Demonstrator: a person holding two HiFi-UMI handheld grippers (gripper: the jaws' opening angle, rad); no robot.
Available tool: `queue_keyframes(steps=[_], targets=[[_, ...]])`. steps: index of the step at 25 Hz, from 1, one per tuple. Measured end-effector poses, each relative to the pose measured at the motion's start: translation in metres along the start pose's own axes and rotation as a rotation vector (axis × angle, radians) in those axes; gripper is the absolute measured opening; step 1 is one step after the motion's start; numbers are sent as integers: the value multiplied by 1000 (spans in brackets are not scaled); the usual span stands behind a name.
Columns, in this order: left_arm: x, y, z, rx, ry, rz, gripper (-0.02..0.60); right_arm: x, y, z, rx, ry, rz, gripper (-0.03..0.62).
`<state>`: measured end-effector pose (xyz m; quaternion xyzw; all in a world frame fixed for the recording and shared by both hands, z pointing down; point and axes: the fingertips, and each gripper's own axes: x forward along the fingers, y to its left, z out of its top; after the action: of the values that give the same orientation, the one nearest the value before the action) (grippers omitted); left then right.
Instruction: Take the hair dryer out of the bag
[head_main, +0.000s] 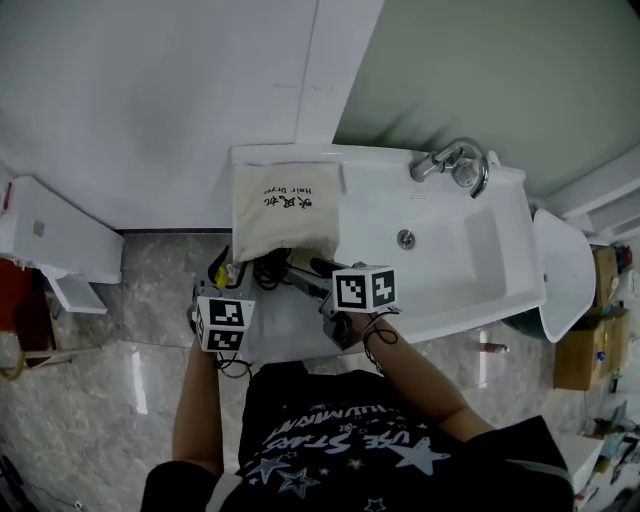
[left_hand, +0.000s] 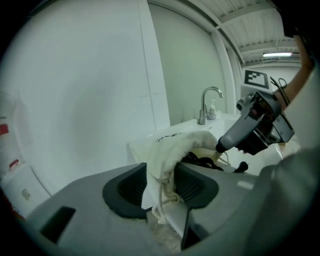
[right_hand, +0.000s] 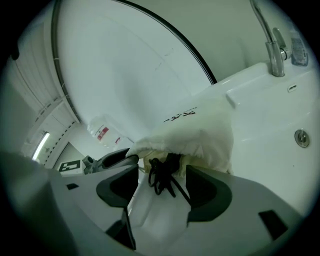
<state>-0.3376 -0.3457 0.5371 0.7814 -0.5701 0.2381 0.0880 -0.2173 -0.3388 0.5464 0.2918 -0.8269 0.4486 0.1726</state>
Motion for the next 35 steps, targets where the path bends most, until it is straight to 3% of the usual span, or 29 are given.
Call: queue_keyframes(steps=[3, 6, 10, 17, 25, 28, 32, 35], targets=[[8, 3, 5, 14, -20, -42, 103, 21, -3, 9, 43, 26, -22, 298], [11, 1, 11, 13, -47, -98, 66, 39, -6, 11, 18, 83, -61, 298], [11, 0, 21, -22, -76, -141, 61, 58, -10, 15, 4, 121, -86, 305], [9, -1, 25, -62, -111, -172, 61, 78, -17, 32, 75, 119, -132, 301], [10, -2, 26, -81, -125, -192, 61, 102, -42, 33, 8, 163, -328, 299], [12, 2, 26, -86, -125, -193, 61, 108, -48, 35, -54, 170, -400, 262], [11, 5, 22, -93, -123, -198, 61, 111, -46, 37, -95, 155, -373, 252], [12, 4, 22, -91, -123, -200, 61, 110, -46, 37, -66, 154, -347, 235]])
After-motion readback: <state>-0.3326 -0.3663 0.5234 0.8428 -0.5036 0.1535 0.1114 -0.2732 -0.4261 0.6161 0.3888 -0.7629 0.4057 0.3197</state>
